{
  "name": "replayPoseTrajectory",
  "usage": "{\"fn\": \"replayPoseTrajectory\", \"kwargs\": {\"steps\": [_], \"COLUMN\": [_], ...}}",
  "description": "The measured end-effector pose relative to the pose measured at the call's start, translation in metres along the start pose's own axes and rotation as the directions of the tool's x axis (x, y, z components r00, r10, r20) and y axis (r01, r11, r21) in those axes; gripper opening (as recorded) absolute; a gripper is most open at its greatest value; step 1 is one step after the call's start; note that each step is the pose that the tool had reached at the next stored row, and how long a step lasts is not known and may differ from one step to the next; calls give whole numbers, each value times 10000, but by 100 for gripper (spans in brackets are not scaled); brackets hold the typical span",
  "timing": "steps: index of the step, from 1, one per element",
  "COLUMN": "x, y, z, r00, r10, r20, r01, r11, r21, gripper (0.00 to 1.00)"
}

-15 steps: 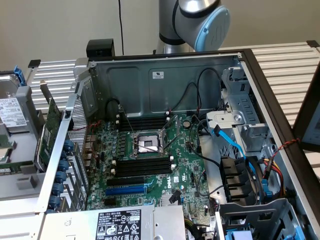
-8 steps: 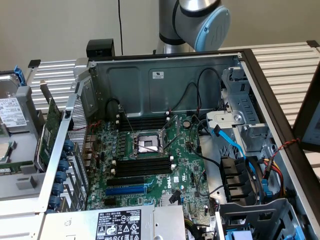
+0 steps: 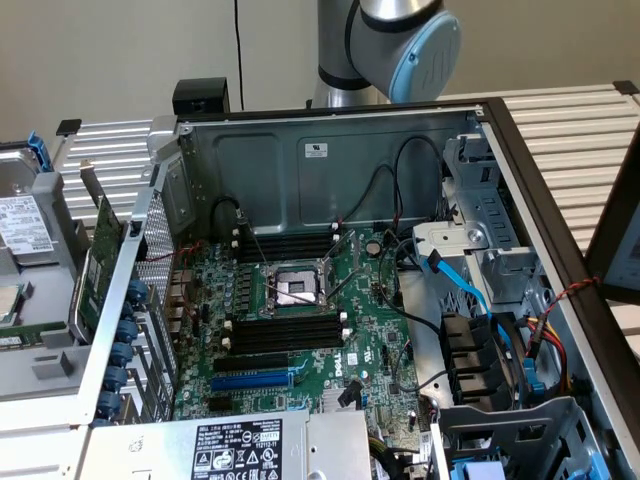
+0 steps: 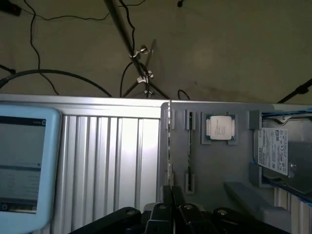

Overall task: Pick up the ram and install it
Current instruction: 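Pick up the ram and move it above insertion slot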

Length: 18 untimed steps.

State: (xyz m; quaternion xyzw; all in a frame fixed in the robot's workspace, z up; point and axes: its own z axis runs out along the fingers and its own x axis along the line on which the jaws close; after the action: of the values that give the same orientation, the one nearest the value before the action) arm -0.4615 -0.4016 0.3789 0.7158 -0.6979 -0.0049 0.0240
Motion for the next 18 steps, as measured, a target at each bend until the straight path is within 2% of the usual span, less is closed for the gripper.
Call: {"fn": "replayPoseTrajectory", "kwargs": {"steps": [3, 8, 11, 15, 18], "x": [3, 8, 10, 13, 28], "y": [-23, -91, -110, -113, -139], "z": [-57, -88, -162, -265, -353], "r00": [10000, 9999, 9999, 9999, 9999], "r10": [-10, -19, -21, -21, -23], "r20": [7, 109, 114, 111, 111], "r01": [10, 17, 17, 16, 18], "r11": [10000, 9997, 9996, 9993, 9992], "r21": [64, 239, 290, 387, 408], "gripper": [12, 12, 12, 12, 12]}}
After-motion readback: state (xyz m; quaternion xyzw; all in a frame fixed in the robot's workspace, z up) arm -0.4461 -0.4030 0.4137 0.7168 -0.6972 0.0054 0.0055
